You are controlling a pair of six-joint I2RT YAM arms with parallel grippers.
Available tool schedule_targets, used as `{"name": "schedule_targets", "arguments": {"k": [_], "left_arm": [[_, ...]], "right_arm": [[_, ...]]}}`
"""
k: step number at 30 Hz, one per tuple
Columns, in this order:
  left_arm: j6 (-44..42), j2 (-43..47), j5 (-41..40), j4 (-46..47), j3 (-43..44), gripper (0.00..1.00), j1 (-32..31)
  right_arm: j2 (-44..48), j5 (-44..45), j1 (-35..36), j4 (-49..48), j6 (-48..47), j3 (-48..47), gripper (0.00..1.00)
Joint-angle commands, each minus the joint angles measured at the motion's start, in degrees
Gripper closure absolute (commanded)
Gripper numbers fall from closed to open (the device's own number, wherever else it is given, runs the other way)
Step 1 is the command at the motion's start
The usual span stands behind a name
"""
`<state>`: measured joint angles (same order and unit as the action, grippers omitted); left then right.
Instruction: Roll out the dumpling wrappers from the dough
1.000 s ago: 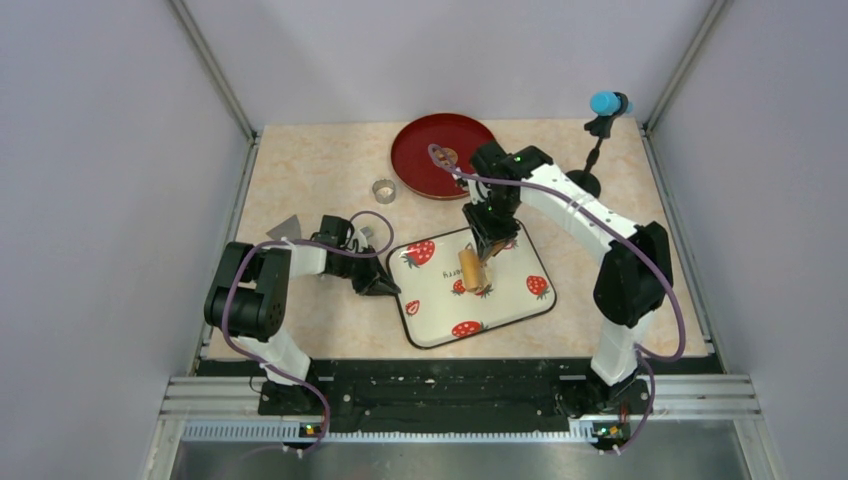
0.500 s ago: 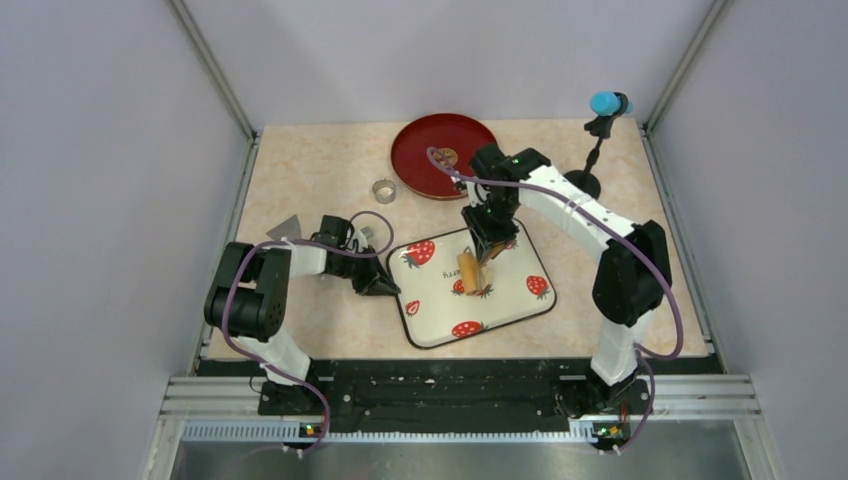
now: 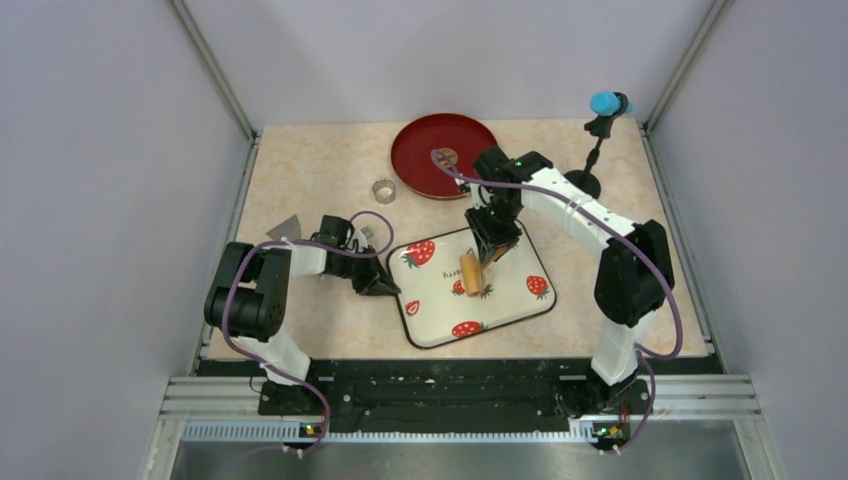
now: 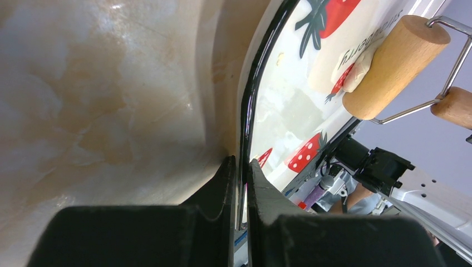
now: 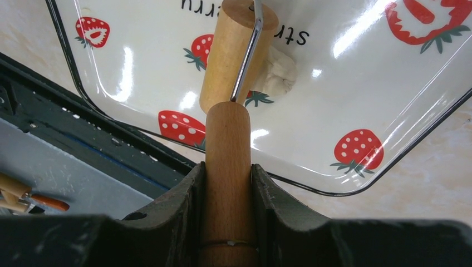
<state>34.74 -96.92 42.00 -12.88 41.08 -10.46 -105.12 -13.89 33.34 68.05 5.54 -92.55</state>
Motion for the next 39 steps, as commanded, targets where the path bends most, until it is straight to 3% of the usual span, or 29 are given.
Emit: {"name": "schedule_targets", "arguments": {"k": [1, 16, 39], "left_arm": [[-1.7, -1.9, -7.6, 0.0, -1.5, 1.00, -0.2], [-1.7, -2.0, -7.6, -0.1, -1.5, 1.00, -0.2], [-1.8, -2.1, -7.6, -0.3, -1.3, 1.00, -0.2]], "right_arm": [[-1.3, -2.2, 1.4, -3.8, 0.1, 2.8, 1.00], [-2.8, 0.2, 3.8, -6.8, 0.5, 8.8, 1.00], [-4.9, -3.2, 5.9, -6.8, 1.3, 3.3, 1.00]]}}
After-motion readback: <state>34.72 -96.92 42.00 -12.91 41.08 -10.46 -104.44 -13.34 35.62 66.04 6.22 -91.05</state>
